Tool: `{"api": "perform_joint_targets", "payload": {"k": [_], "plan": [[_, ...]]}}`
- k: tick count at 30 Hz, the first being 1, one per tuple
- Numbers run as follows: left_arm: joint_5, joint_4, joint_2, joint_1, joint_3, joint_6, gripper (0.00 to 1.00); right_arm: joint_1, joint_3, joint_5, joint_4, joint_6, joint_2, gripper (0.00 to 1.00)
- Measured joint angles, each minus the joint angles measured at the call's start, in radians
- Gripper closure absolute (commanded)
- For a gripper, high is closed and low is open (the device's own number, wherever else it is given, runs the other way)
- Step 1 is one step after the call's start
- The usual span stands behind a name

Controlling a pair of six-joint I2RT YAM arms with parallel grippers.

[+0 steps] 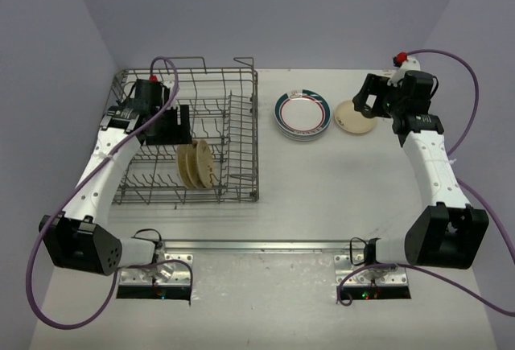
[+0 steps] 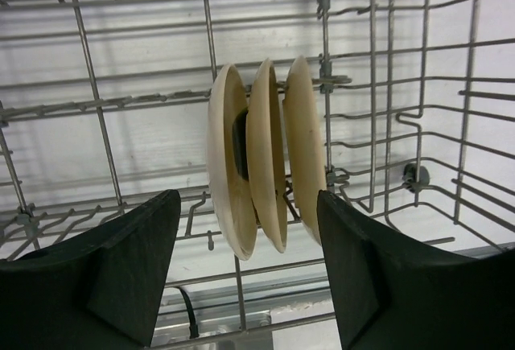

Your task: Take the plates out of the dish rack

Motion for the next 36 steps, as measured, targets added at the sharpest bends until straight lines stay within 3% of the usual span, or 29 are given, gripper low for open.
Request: {"api": "perform_joint_targets", "payload": {"k": [7,21,36], "plan": [[0.000,-0.007,-0.034,0.000,0.017,0.007,0.46,0.000,0.000,-0.002,0.000,0.000,0.000,0.01],[-0.017,-0.021,0.041,0.024,-0.009,0.007,0.61,0.000,0.000,-0.021,-0.001,0.000,0.000,0.01],[0.000,-0.030,0.158,0.038,-0.046,0.014,0.65,0.000,0.000,-0.025,-0.001,0.000,0.000,0.01]]}}
